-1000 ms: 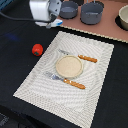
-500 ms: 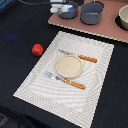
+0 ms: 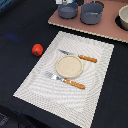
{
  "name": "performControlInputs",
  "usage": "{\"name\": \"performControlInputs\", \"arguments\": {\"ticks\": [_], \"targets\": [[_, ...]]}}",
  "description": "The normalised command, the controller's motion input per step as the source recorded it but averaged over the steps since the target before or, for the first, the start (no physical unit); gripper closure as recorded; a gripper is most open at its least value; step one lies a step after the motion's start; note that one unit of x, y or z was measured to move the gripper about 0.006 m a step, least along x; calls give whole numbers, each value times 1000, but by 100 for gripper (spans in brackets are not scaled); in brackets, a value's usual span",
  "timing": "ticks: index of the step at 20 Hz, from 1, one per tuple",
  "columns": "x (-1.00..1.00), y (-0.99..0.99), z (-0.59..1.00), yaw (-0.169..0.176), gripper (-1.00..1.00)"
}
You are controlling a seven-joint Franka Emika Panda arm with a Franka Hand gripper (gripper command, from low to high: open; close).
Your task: Place the pan onto the stove and place the fish and sausage into the pan.
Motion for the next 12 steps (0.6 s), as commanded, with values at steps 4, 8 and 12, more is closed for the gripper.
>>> {"name": "performControlInputs", "arguments": {"ticks": [4, 8, 12], "targets": [[73, 481, -200, 0, 100], [282, 436, -198, 0, 100], [237, 510, -196, 0, 100]]}}
